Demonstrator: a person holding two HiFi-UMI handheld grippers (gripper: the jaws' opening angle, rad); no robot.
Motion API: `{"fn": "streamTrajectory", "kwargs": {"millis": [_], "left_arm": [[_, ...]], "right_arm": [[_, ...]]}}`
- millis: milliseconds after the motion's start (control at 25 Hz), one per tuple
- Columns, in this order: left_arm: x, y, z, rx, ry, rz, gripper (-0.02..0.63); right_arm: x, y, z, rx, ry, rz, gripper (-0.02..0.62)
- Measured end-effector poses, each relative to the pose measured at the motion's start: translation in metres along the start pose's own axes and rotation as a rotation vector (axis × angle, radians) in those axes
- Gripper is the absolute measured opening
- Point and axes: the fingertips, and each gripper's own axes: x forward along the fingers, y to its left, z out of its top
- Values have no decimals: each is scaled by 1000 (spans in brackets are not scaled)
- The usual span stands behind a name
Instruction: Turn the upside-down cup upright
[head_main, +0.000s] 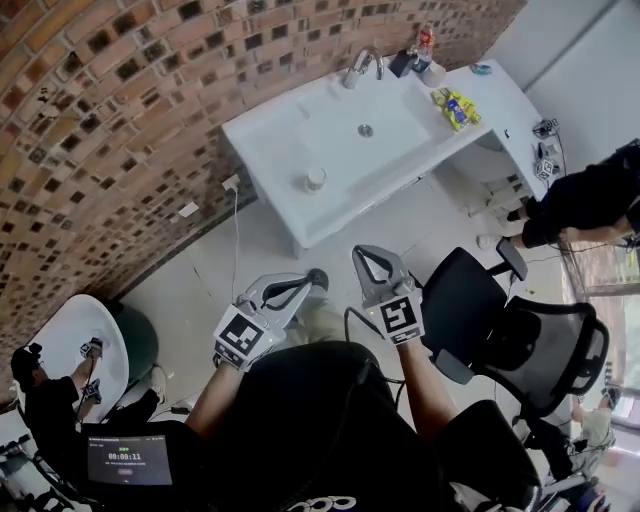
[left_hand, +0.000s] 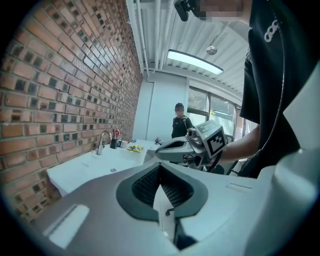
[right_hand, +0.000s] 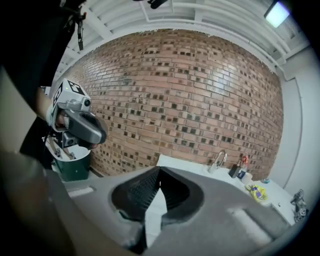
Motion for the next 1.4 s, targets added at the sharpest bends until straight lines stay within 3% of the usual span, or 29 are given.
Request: {"fn": "streamTrajectory", "kwargs": {"millis": [240,560,960,1400], "left_arm": [[2,-40,-2,9,-16,4,15],[25,-99,4,-12,-17,44,15],[71,-222,-2,-26,-58,5,15],[94,-300,-24,-5,-40,-48,15]], "right_arm": [[-34,40,1,-31,4,98,-8],[-106,47,11,-53,-71,175,-8],[-239,28,-56,87,-60,105,-8],[-319,41,-94,144,-67,57,-8]]}}
